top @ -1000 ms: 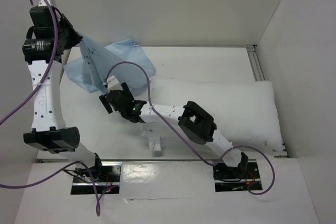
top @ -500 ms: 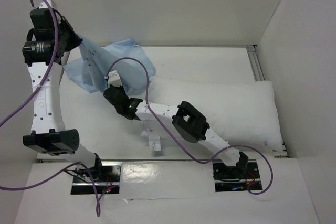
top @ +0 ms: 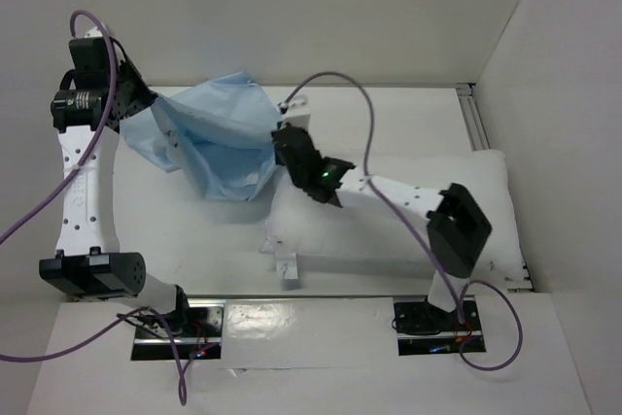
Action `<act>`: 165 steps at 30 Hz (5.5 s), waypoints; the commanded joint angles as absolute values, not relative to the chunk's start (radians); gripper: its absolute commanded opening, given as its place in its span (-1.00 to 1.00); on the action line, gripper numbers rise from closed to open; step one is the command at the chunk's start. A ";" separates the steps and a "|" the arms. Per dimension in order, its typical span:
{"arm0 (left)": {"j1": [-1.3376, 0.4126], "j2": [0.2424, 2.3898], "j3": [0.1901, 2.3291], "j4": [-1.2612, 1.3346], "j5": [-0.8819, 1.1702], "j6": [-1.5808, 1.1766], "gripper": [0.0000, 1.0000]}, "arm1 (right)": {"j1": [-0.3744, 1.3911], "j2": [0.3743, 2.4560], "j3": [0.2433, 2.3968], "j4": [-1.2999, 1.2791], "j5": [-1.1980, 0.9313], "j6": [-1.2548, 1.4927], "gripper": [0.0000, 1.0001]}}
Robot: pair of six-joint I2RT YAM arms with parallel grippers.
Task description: Put the pillow into the pillowcase
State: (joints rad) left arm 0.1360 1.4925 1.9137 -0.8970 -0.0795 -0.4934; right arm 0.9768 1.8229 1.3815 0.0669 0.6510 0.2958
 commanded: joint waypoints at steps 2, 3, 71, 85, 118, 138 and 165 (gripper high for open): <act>0.121 1.411 1.812 -0.850 -0.126 -0.456 -1.00 | 0.864 1.631 1.342 -0.020 0.560 0.316 -1.00; 0.121 1.395 1.751 -0.850 -0.135 -0.456 -1.00 | 0.839 1.617 1.342 -0.052 0.549 0.283 -1.00; -0.474 1.407 1.330 -0.511 -0.147 -0.399 -1.00 | 0.641 1.578 1.345 -0.103 0.284 0.250 -1.00; -0.371 1.370 1.377 -0.552 -0.187 -0.474 -1.00 | 0.606 1.650 1.396 -0.051 0.198 0.259 -1.00; -0.178 1.611 1.698 -0.607 0.098 -0.499 -1.00 | 0.808 1.641 1.404 -0.558 0.356 0.409 0.98; -0.160 1.580 1.707 -0.626 0.130 -0.439 -1.00 | 0.822 1.278 1.307 -0.531 0.399 0.341 -1.00; -0.169 1.427 1.592 -0.729 0.238 -0.315 -1.00 | 0.899 1.703 1.661 -0.407 0.341 0.120 -1.00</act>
